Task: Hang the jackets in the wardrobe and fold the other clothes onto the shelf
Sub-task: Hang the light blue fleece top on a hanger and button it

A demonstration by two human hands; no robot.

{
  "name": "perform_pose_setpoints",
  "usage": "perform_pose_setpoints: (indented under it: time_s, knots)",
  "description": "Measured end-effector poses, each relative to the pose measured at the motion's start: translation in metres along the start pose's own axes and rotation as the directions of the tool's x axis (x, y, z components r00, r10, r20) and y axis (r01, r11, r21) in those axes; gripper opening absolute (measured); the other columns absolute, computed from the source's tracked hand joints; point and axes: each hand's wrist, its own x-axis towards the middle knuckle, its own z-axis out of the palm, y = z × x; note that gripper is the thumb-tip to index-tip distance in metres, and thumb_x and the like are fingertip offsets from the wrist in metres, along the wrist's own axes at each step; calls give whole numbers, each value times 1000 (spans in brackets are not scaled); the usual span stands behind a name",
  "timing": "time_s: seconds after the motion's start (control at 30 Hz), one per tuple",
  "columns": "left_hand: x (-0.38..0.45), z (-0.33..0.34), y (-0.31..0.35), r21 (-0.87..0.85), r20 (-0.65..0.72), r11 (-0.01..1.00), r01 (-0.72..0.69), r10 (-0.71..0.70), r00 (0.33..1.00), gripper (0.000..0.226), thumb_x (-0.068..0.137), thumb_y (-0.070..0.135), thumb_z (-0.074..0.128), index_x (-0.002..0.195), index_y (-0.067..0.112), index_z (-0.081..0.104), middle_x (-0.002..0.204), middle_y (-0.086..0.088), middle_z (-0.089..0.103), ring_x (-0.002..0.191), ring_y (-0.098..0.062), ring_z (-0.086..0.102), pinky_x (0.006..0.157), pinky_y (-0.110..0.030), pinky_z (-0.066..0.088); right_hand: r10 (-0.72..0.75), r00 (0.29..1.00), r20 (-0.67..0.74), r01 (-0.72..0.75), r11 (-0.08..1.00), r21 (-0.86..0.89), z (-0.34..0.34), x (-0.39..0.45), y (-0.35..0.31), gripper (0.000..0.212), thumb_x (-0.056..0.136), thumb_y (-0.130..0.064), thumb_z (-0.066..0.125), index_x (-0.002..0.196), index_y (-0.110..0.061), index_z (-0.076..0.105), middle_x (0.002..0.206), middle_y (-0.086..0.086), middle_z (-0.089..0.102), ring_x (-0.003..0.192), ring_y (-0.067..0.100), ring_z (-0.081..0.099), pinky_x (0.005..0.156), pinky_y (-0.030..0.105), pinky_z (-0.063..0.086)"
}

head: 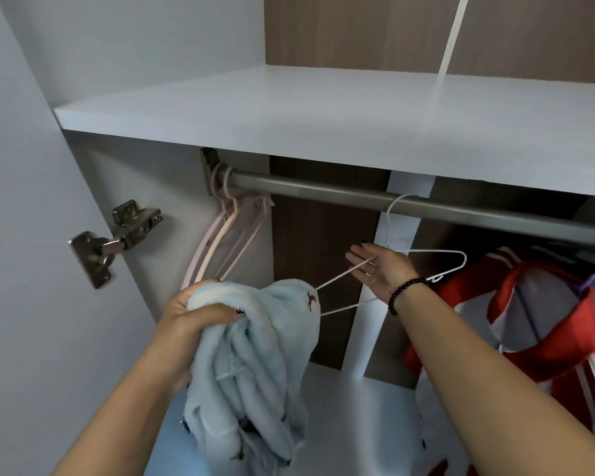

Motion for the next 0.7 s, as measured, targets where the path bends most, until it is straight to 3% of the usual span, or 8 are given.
perform_pose_setpoints:
  time_s: [0.13,0.27,0.4,0.57,0.7]
  knots:
    - [2,2,-2,-5,-19,1000,-5,5,1000,22,51,7,73,72,10,69,68,-15,66,60,-24,64,56,-27,55,-58,998,-26,59,998,31,-6,7,-10,19,97,6,39,103,-5,54,97,13,63,87,23,66,74,34,53]
    - [1,4,-1,-5,-32,1000,-9,9,999,23,51,5,71,74,8,67,68,-16,64,60,-25,63,57,-29,54,-111,992,-53,112,993,23,-16,5,-22,24,98,7,33,109,-2,53,96,13,60,85,22,64,77,35,52]
    - [-8,8,-2,45,-26,999,-1,2,1000,19,54,2,71,72,8,67,68,-16,64,61,-26,63,55,-30,54,-169,981,-91,156,979,-131,-32,-10,-25,24,96,9,35,105,-2,54,91,14,59,79,23,62,78,36,52]
    - [-30,13,-7,93,-58,994,54,-49,997,31,44,11,81,72,12,69,73,-16,66,64,-25,65,56,-29,55,-214,964,-157,164,945,-281,-50,-48,-2,30,93,12,31,96,-3,57,77,13,58,59,17,51,63,29,50]
    - [-53,19,-7,167,-95,984,61,-45,994,30,43,24,83,70,19,71,76,-14,69,68,-24,67,63,-32,54,-258,949,-181,177,911,-372,-60,-86,27,33,91,11,31,99,-2,60,65,9,55,53,17,44,50,27,39]
